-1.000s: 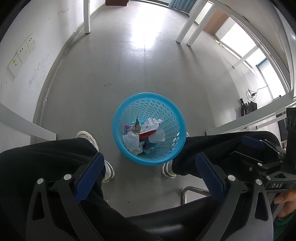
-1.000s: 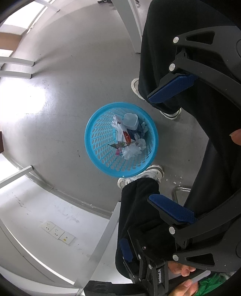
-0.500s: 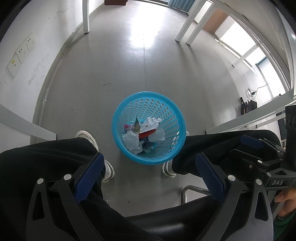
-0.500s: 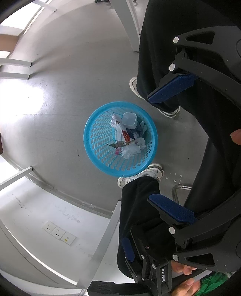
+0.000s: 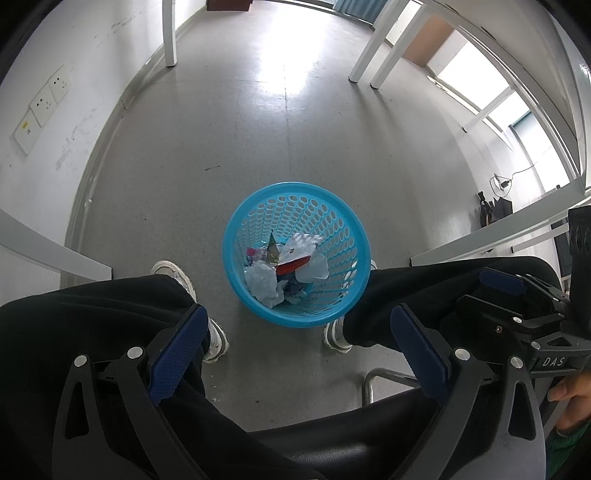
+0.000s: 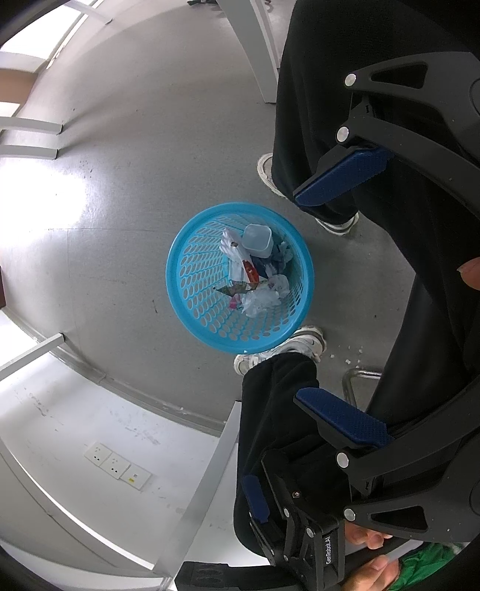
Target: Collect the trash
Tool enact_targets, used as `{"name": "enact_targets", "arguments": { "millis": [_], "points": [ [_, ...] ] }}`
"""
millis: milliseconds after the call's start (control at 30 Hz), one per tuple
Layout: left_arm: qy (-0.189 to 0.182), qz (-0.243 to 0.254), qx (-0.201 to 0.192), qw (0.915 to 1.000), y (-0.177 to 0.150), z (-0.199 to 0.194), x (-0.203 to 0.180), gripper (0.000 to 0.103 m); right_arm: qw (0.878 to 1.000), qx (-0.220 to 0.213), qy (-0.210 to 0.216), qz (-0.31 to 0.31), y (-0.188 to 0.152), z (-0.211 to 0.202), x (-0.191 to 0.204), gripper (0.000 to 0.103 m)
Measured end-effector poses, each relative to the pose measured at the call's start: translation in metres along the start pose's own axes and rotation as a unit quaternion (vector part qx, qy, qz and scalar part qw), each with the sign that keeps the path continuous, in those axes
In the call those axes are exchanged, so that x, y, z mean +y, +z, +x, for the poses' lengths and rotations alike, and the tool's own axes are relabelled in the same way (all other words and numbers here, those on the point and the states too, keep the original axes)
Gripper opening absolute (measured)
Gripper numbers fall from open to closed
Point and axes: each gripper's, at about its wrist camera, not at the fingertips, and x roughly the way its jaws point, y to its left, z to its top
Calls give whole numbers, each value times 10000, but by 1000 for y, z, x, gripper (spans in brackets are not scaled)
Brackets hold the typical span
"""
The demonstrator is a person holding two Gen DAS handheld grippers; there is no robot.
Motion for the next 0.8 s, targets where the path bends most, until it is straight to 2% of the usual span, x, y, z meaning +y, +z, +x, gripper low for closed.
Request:
{"name": "enact_targets", "arguments": {
  "millis": [800],
  "points": [
    [-67, 15, 116, 9999, -1, 3, 1, 97, 10000, 27, 24, 43, -2, 2, -2, 94]
  ]
}}
